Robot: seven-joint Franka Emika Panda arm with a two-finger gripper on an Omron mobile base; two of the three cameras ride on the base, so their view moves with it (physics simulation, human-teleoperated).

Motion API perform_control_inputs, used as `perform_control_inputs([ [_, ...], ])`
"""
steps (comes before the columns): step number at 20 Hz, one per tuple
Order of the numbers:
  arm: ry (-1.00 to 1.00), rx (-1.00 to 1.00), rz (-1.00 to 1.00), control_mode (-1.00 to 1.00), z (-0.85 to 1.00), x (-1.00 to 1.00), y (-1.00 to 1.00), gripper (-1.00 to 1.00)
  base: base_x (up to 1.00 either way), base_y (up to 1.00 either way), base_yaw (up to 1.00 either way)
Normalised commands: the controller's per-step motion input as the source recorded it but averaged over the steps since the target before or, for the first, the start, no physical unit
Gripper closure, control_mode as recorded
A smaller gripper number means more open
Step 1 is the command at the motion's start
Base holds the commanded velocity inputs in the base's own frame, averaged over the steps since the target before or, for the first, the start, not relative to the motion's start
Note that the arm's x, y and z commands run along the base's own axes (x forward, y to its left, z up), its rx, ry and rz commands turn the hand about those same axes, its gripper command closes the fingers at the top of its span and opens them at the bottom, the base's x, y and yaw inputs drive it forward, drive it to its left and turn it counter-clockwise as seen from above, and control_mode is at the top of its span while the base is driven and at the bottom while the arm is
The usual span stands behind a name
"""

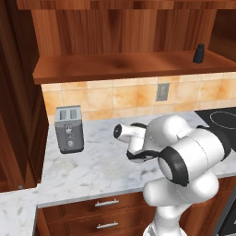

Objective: Retrieve the bottle and the shaker from the cabinet and place them next to the mixing bowl on the counter. Then add garlic from the fridge to the mixing bowl.

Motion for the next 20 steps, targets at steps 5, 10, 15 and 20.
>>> perform_control_inputs([
  [5, 0.08, 0.0, 0.0, -1.0, 0.09, -0.15, 0.21, -1.0, 0.0, 0.0, 0.0],
  [10, 0.13, 0.02, 0.01, -1.0, 0.59, -0.32, 0.42, -1.0, 0.0, 0.0, 0.0],
  [15, 0.16, 0.11, 0.0, -1.0, 0.65, -0.33, 0.25, -1.0, 0.0, 0.0, 0.0],
  [20, 0.23, 0.22, 0.03, -1.0, 0.35, -0.38, 0.0, -1.0, 0.0, 0.0, 0.0],
])
